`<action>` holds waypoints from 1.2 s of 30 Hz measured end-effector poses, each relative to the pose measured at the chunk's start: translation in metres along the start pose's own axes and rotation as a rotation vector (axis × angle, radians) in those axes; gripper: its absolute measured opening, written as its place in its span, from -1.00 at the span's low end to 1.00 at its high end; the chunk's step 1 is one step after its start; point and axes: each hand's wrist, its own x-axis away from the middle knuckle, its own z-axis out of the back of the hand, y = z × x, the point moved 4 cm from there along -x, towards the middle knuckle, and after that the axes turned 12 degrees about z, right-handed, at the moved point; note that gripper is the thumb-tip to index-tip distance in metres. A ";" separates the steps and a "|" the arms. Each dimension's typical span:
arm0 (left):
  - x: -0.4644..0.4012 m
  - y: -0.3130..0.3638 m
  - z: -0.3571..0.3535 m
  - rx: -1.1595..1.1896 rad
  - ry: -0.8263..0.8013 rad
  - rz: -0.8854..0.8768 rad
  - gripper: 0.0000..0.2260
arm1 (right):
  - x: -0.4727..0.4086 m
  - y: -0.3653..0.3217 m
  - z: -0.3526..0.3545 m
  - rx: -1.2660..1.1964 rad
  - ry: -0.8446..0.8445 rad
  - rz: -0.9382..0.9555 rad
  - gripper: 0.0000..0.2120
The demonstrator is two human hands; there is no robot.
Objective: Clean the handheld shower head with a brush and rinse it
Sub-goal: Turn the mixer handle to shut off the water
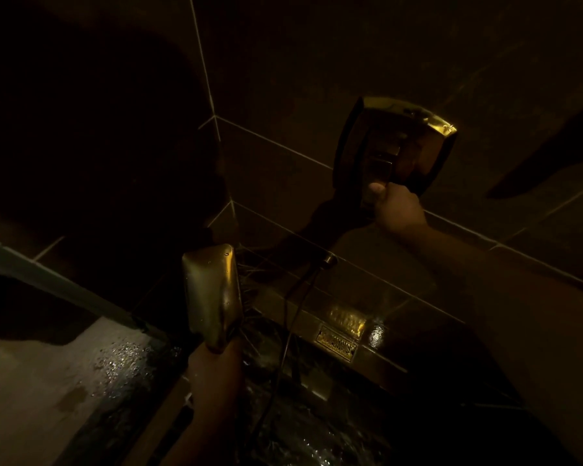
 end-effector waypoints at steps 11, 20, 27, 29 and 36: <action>0.006 -0.004 -0.010 0.008 -0.032 0.042 -0.79 | -0.002 0.005 -0.002 -0.027 0.018 0.035 -0.77; -0.001 -0.001 -0.010 -0.023 -0.019 0.027 -0.86 | -0.005 0.010 -0.002 0.021 -0.006 0.051 -0.86; -0.001 0.005 -0.015 -0.037 -0.003 0.029 -0.84 | -0.003 0.013 -0.002 0.040 0.024 0.088 -0.85; 0.000 0.005 -0.017 -0.027 -0.005 0.024 -0.84 | -0.002 0.013 -0.002 0.034 0.032 0.111 -0.83; 0.027 0.019 -0.016 -0.037 -0.194 0.021 -0.67 | 0.013 0.018 0.008 -0.469 -0.145 -0.032 -0.72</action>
